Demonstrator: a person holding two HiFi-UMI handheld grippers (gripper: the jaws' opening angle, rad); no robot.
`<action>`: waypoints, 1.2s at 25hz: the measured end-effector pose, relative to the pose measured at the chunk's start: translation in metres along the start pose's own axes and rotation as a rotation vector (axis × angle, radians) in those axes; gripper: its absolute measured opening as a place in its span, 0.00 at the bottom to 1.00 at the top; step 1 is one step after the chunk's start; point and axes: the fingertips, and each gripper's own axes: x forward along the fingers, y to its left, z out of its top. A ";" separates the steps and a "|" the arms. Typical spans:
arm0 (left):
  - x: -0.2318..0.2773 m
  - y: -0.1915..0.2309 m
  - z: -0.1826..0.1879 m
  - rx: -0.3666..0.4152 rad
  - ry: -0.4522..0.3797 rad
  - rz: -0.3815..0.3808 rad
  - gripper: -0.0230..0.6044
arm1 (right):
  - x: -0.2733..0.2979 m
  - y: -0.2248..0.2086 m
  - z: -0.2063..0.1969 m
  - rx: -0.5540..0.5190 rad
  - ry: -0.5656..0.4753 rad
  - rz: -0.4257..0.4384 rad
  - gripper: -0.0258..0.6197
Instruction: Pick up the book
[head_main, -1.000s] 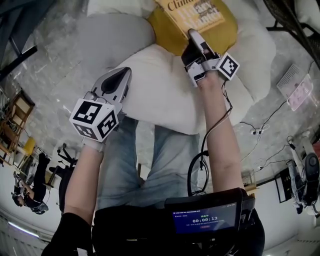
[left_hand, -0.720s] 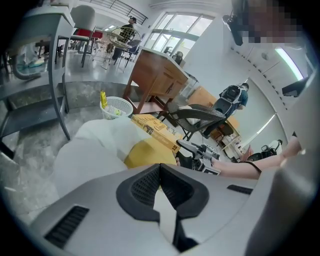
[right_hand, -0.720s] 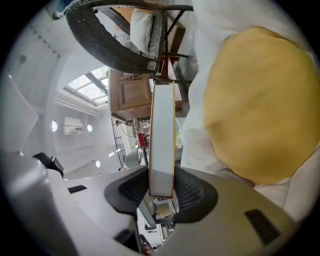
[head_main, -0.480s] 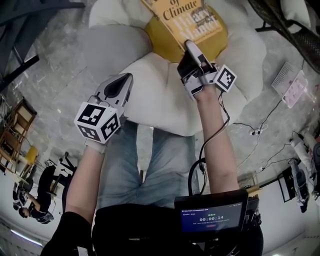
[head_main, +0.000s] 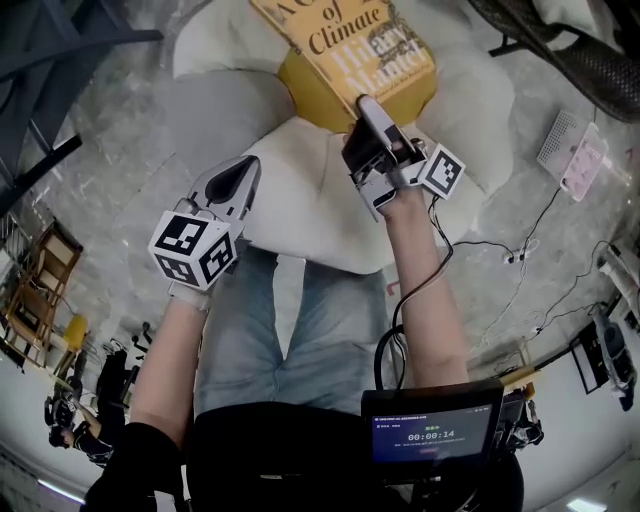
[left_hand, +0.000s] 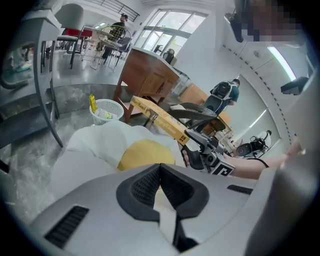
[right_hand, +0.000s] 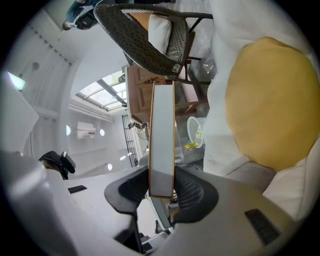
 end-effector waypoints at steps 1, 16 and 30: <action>-0.001 -0.001 0.002 0.009 0.004 -0.004 0.06 | -0.001 0.006 -0.001 0.006 -0.007 0.012 0.29; -0.009 -0.030 0.025 0.065 -0.008 -0.069 0.06 | -0.027 0.082 -0.022 -0.096 -0.048 0.081 0.29; -0.074 -0.140 0.036 0.123 -0.051 -0.086 0.06 | -0.118 0.199 -0.052 -0.123 -0.103 0.102 0.29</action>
